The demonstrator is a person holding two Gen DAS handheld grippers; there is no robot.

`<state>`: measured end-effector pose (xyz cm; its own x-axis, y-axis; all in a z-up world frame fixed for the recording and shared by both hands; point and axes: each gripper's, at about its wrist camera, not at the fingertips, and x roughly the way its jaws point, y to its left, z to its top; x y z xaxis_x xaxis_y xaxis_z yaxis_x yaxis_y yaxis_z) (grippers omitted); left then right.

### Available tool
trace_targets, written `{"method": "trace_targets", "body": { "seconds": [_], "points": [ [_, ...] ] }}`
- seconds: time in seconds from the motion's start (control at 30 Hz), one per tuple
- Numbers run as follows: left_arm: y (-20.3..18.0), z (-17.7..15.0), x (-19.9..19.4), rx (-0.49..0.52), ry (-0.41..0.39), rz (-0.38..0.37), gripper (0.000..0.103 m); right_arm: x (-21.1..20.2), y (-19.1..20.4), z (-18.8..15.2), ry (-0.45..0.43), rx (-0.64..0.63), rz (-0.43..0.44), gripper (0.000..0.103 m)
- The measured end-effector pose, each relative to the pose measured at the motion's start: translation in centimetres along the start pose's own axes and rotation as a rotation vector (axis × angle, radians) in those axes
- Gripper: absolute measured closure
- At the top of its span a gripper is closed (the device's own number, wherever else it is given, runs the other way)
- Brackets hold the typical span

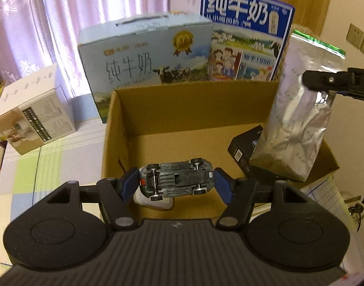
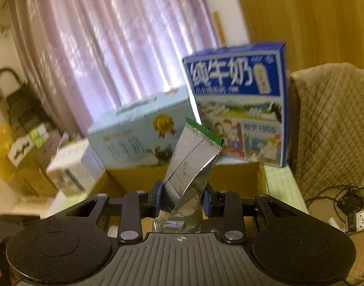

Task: Organize objects
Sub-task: 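Carry the toy car and foil bag with both grippers over the cardboard box, then release the toy car with the left gripper while right releases the foil bag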

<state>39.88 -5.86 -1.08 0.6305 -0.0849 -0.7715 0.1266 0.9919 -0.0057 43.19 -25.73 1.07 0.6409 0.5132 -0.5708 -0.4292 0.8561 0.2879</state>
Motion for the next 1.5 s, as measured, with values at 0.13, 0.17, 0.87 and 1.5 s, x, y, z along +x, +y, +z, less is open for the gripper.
{"method": "trace_targets", "body": {
  "seconds": [0.13,0.17,0.87,1.5],
  "points": [
    [-0.2,0.3,2.1,0.022,0.049,-0.015,0.039,3.0,0.0,-0.5,0.117,-0.062,0.027,0.073],
    [-0.2,0.4,2.5,0.03,0.059,-0.018,0.039,3.6,0.1,-0.7,0.141,-0.08,0.023,0.073],
    [-0.5,0.2,6.9,0.07,0.157,-0.03,0.039,9.4,0.3,-1.8,0.291,-0.134,0.072,0.059],
    [-1.4,0.9,8.0,0.09,0.187,-0.035,0.039,7.5,-2.3,-2.0,0.271,-0.08,-0.017,0.043]
  ]
}}
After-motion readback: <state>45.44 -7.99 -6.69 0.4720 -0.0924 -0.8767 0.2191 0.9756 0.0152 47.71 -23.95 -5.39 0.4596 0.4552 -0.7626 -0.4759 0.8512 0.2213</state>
